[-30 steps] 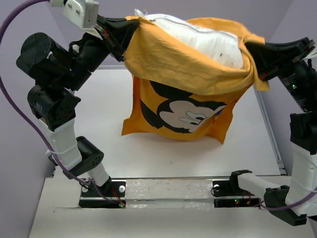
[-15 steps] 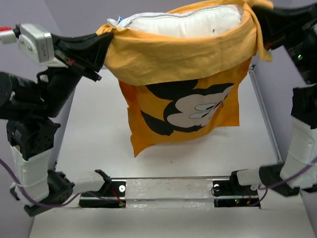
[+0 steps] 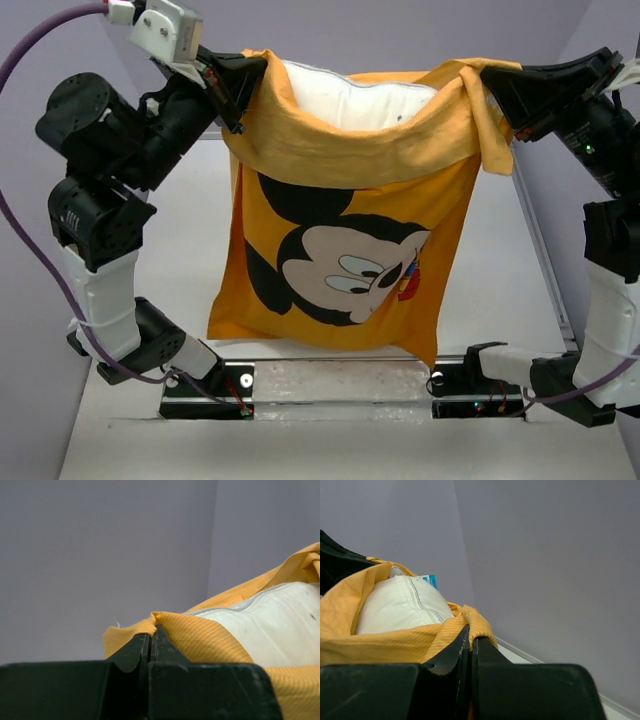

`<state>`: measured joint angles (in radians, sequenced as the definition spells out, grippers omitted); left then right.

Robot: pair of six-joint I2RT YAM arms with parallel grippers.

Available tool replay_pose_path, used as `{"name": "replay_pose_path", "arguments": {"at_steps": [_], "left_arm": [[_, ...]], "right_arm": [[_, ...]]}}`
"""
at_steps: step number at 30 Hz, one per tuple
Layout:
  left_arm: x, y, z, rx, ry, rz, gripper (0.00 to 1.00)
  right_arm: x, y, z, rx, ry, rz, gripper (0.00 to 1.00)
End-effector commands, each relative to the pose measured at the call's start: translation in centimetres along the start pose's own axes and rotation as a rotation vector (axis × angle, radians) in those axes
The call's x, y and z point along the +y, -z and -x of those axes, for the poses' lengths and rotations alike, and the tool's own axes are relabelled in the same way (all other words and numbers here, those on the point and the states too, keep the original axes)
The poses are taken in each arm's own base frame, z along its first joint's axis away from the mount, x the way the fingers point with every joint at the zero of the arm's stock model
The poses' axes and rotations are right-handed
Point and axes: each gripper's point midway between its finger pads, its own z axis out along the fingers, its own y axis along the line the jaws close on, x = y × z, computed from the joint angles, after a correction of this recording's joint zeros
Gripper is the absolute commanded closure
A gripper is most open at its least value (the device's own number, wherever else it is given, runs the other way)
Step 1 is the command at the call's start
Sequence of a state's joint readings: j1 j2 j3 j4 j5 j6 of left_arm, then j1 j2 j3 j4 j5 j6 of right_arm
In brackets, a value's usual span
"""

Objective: Put the pillow into the pillowcase

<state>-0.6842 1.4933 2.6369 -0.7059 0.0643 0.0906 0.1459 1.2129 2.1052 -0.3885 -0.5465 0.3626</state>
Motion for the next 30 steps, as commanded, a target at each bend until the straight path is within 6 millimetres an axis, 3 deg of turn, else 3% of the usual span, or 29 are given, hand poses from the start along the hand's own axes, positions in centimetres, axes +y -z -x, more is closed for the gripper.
{"name": "replay_pose_path", "arguments": {"at_steps": [1, 3, 4, 5, 6, 8, 9, 10, 11, 12, 13, 16, 19, 20, 22, 23, 24, 25, 26, 27, 28, 29, 30], "left_arm": [[2.9, -0.6, 2.6, -0.124, -0.074, 0.141, 1.00], [4.4, -2.3, 0.3, -0.102, -0.095, 0.200, 1.00], [4.9, -3.8, -1.2, -0.100, -0.098, 0.187, 1.00], [7.4, -3.8, -1.1, -0.110, -0.093, 0.219, 1.00], [8.1, -4.2, 0.7, -0.157, -0.103, 0.211, 1.00], [9.7, -4.0, 3.1, -0.212, -0.135, 0.230, 1.00], [11.0, -2.9, 7.0, -0.323, -0.158, 0.255, 1.00], [10.9, -2.2, 8.3, -0.357, -0.172, 0.239, 1.00], [11.1, -0.7, 11.2, -0.457, -0.200, 0.211, 1.00], [12.2, -0.5, 9.8, -0.395, -0.172, 0.217, 1.00], [11.8, 0.3, 11.8, -0.473, -0.211, 0.194, 1.00], [11.5, 1.2, 11.1, -0.426, -0.209, 0.165, 1.00], [9.5, 0.6, 9.5, -0.346, -0.179, 0.046, 1.00], [8.8, 0.0, 7.3, -0.261, -0.123, 0.024, 1.00], [7.9, 0.1, 6.8, -0.239, -0.120, 0.073, 0.98], [7.3, -0.1, 3.5, -0.115, -0.100, 0.085, 0.97], [4.8, -0.8, 1.8, -0.065, -0.076, 0.023, 0.96], [2.6, -0.8, -0.7, 0.029, -0.038, -0.024, 0.95], [3.5, -0.7, -1.6, 0.065, -0.031, 0.031, 0.95], [0.7, -0.9, -2.6, 0.098, 0.002, -0.040, 0.94], [0.6, -1.2, -4.3, 0.160, 0.006, 0.007, 0.94], [-1.9, -1.4, -5.4, 0.197, 0.014, -0.034, 0.95], [-0.7, -1.4, -6.4, 0.232, 0.003, 0.034, 0.95]], "right_arm": [[-1.4, -3.1, 2.7, -0.136, 0.039, 0.029, 1.00], [-4.4, -6.8, -0.7, -0.069, -0.039, 0.043, 1.00], [-5.2, -8.0, -1.3, -0.063, -0.057, 0.055, 1.00], [-4.0, -8.2, 1.6, -0.120, -0.028, 0.088, 1.00], [-7.0, -11.1, -0.8, -0.090, -0.058, 0.065, 1.00], [-7.1, -12.2, 1.1, -0.164, -0.031, 0.091, 1.00], [-6.5, -12.1, 3.8, -0.269, 0.022, 0.109, 1.00], [-5.8, -11.7, 5.2, -0.321, 0.052, 0.121, 1.00], [-4.9, -10.6, 7.9, -0.423, 0.123, 0.118, 1.00], [-6.5, -11.5, 6.8, -0.429, 0.139, 0.090, 1.00], [-4.1, -9.4, 9.7, -0.501, 0.200, 0.110, 1.00], [-2.5, -8.4, 9.9, -0.457, 0.291, 0.137, 1.00], [-2.2, -8.9, 6.3, -0.347, 0.260, 0.219, 1.00], [-2.9, -9.4, 3.6, -0.273, 0.222, 0.232, 1.00], [-2.5, -9.2, -0.3, -0.151, 0.146, 0.311, 1.00], [-2.7, -9.1, -2.1, -0.101, 0.108, 0.325, 1.00], [-3.0, -8.2, -5.9, -0.014, 0.025, 0.334, 1.00], [-4.9, -7.7, -11.6, 0.066, -0.062, 0.310, 1.00], [-3.4, -6.7, -10.0, 0.047, -0.052, 0.333, 1.00], [-4.9, -5.6, -15.7, 0.134, -0.143, 0.294, 1.00], [-4.4, -4.1, -16.2, 0.135, -0.156, 0.271, 1.00], [-5.6, -2.5, -21.5, 0.223, -0.232, 0.225, 1.00], [-5.0, -2.2, -20.6, 0.208, -0.213, 0.227, 1.00]]}}
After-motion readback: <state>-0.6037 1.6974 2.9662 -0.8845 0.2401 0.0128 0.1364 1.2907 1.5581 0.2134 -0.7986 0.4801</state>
